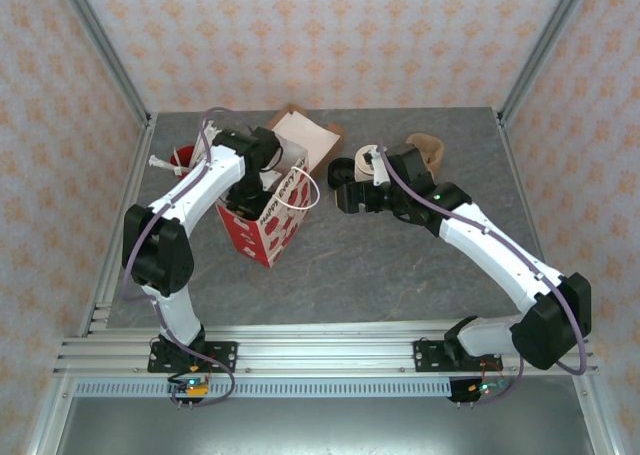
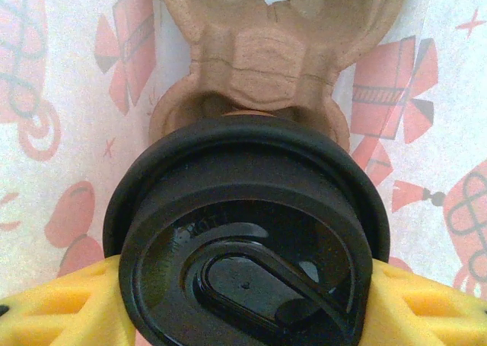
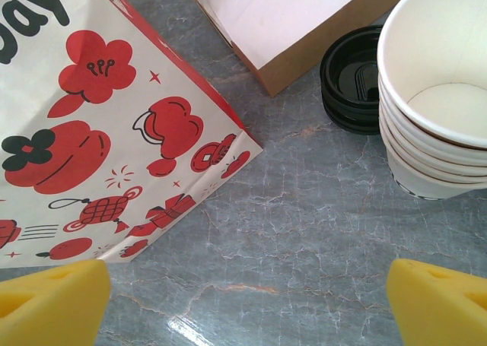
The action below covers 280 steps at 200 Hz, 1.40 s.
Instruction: Pack the takeout coffee
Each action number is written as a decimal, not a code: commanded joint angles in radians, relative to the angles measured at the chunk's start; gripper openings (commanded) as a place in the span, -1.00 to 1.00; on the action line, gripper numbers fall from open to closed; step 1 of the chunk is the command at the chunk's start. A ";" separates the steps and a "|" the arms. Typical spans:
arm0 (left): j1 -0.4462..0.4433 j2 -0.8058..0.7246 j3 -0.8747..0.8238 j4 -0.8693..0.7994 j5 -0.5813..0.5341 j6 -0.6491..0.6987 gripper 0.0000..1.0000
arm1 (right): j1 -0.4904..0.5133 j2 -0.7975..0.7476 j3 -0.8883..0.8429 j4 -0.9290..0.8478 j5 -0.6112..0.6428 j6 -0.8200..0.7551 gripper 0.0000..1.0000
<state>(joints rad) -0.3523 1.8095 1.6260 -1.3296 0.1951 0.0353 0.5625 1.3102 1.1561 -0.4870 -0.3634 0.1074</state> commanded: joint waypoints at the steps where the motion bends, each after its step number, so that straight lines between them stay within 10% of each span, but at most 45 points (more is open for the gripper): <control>1: 0.009 0.012 -0.012 0.011 -0.005 0.018 -0.10 | 0.005 0.005 0.030 -0.016 0.011 -0.002 0.88; 280: 0.009 0.092 -0.079 0.097 -0.011 0.009 -0.11 | 0.004 0.013 0.031 -0.028 0.007 -0.005 0.88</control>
<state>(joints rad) -0.3523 1.8404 1.5993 -1.2922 0.1955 0.0353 0.5625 1.3178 1.1614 -0.5011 -0.3637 0.1070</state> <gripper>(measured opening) 0.622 0.940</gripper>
